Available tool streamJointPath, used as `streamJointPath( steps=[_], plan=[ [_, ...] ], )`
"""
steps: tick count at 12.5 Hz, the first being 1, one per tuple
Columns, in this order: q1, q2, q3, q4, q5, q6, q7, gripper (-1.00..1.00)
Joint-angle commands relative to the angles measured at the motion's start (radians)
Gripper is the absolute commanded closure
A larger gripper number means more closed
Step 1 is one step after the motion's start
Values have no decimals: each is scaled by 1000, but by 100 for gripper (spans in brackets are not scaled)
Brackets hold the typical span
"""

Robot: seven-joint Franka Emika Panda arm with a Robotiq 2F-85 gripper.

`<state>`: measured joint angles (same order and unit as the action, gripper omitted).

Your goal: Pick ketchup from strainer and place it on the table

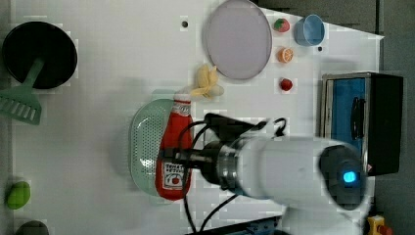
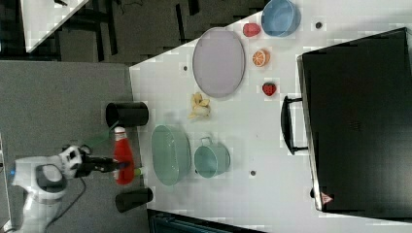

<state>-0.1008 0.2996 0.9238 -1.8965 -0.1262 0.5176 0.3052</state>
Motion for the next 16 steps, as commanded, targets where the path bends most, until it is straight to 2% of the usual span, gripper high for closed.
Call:
streamJointPath(
  steps=[1, 5, 10, 13, 16],
  plan=[
    [-106, 10, -65, 111, 20, -131, -108, -19],
    [-178, 10, -156, 215, 18, -203, -138, -19],
    [-262, 7, -310, 223, 13, -206, -430, -19],
    [-284, 7, -421, 209, 2, -208, -566, -19],
    [-286, 7, -492, 165, -6, -204, -601, -19]
  ],
)
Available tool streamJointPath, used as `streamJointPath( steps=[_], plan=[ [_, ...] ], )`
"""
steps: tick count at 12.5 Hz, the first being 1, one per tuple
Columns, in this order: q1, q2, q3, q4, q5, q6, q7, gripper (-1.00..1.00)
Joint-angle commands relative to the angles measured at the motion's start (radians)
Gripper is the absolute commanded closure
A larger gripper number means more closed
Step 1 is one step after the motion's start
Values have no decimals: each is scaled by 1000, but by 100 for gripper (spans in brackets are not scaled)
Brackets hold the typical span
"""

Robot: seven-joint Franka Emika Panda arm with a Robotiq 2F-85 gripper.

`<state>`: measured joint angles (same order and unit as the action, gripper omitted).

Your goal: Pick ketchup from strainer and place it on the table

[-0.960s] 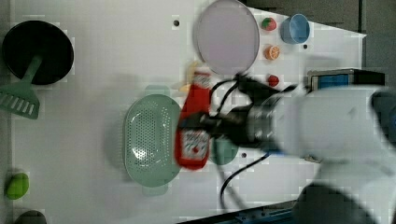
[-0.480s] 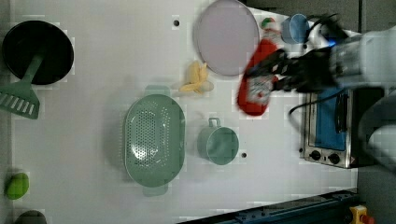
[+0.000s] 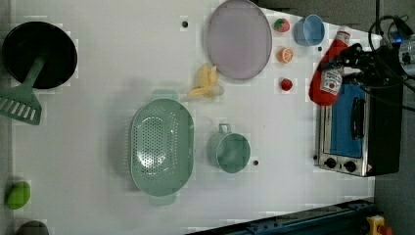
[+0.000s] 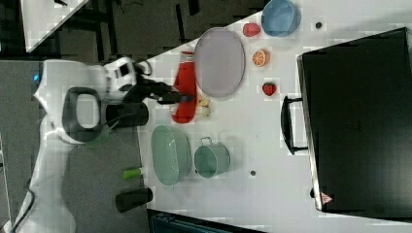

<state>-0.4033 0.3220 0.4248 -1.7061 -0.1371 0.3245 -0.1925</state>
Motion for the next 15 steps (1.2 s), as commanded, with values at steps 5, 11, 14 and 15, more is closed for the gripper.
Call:
streamJointPath(
  steps=[5, 11, 14, 15],
  plan=[
    [16, -16, -30, -160, -41, 81, -103, -19],
    [16, 15, -67, -373, -51, 293, -102, -19],
    [16, 70, -86, -428, -51, 410, -102, -19],
    [16, 87, -93, -438, -51, 455, -102, -19]
  ],
)
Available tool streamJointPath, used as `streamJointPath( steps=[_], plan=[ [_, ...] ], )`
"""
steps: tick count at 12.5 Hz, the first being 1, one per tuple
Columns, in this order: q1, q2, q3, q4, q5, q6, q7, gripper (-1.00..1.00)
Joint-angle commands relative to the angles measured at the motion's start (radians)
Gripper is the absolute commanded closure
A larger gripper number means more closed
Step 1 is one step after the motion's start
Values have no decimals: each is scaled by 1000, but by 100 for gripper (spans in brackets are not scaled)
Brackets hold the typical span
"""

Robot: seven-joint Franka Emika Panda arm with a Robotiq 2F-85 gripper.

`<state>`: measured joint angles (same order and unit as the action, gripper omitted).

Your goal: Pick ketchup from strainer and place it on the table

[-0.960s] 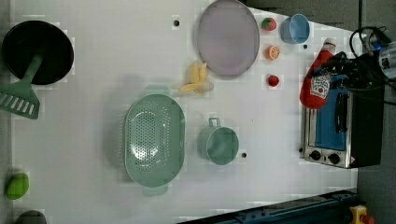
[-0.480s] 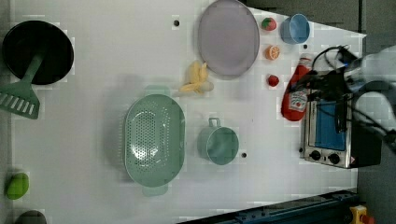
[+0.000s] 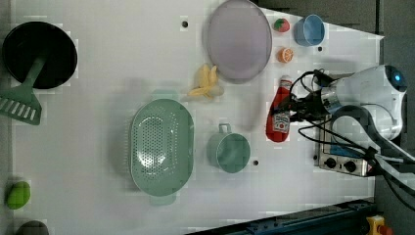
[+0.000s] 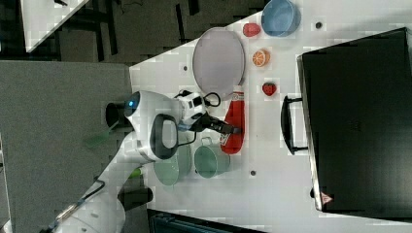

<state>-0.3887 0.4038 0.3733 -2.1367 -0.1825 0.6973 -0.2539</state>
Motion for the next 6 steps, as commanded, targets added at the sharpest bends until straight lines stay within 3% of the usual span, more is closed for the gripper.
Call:
streamJointPath(
  steps=[1, 4, 6],
  plan=[
    [2, 21, -47, -17, -6, 119, -40, -27],
    [2, 39, -61, -32, -12, 180, -41, -90],
    [2, 0, -58, -21, -15, 155, -42, -100]
  ],
)
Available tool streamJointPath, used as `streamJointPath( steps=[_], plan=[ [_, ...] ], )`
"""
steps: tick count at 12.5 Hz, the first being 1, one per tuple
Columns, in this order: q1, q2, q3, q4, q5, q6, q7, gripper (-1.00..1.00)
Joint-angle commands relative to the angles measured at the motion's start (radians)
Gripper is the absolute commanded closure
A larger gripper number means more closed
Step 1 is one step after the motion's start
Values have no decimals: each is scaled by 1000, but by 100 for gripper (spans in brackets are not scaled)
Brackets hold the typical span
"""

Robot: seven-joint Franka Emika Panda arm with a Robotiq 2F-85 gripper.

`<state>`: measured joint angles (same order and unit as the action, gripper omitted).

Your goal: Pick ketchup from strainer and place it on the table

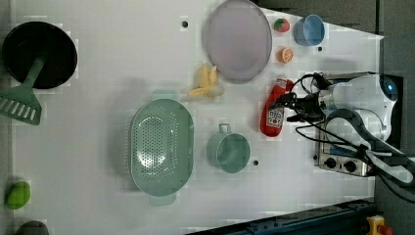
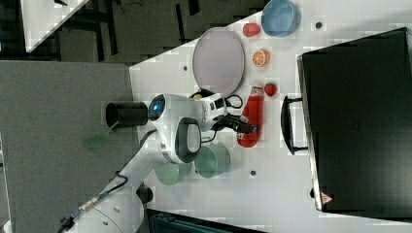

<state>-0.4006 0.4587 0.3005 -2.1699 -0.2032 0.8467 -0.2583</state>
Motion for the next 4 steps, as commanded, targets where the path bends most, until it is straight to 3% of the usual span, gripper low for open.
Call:
streamJointPath(
  steps=[1, 4],
  plan=[
    [14, -92, 20, 28, 7, -11, -36, -100],
    [15, -220, 41, 124, 26, -152, -14, -100]
  ],
)
